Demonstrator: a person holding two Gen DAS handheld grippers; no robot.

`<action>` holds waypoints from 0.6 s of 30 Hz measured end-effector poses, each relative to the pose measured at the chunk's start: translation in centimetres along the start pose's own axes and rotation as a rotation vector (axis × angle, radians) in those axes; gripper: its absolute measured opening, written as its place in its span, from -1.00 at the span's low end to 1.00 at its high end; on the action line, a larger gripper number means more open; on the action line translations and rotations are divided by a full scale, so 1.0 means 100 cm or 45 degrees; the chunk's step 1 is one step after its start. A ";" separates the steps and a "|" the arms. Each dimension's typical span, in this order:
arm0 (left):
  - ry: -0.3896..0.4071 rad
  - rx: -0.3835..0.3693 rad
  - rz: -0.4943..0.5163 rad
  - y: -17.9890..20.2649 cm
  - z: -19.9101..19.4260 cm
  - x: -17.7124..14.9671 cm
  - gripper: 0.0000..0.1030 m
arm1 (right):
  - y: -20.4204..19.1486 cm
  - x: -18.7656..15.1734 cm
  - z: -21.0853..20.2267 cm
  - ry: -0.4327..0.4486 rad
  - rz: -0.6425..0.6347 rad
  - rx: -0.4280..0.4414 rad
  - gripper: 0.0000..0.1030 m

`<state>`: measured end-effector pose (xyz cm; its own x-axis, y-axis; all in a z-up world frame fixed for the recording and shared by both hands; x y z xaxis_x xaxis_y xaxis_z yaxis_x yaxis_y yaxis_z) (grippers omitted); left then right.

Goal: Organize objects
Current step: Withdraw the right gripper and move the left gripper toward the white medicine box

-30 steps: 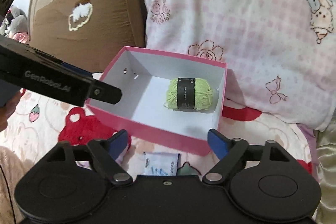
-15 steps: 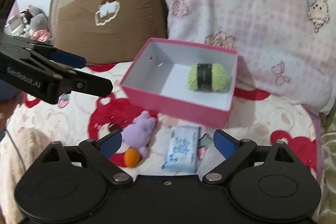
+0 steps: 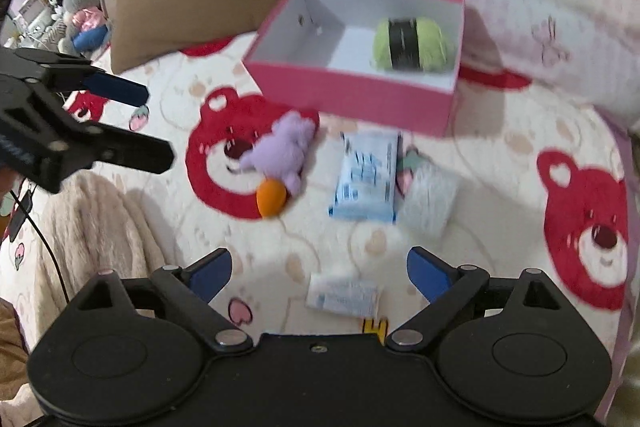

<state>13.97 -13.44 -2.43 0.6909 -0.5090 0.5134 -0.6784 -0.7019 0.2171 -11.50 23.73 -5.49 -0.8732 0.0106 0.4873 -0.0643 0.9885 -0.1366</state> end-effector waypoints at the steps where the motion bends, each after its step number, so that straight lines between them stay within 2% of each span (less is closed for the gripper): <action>1: -0.010 -0.008 0.002 0.003 0.002 -0.004 1.00 | 0.001 -0.004 0.003 -0.009 0.016 0.003 0.88; 11: -0.118 -0.046 -0.049 0.010 0.041 -0.041 1.00 | -0.002 -0.045 0.037 -0.066 0.119 0.149 0.88; 14: -0.175 -0.069 -0.099 0.012 0.057 -0.055 1.00 | -0.008 -0.055 0.049 -0.090 0.099 0.142 0.87; 18: -0.244 -0.105 -0.167 0.015 0.079 -0.073 1.00 | -0.010 -0.065 0.067 -0.141 0.040 0.059 0.87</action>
<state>9.92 -14.69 -12.39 0.8040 -0.5067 0.3111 -0.5922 -0.7292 0.3427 -9.02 21.64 -14.28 -0.9229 0.0219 0.3844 -0.0564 0.9799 -0.1911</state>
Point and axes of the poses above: each gripper's, at about its wrist camera, not at the fingertips, and z roughly the way its jaws point, y to its right, x to its top, the point moved 10 cm from there along z, roughly the way its jaws point, and after that the axes turned 4 degrees about y, right-handed, at the moved point
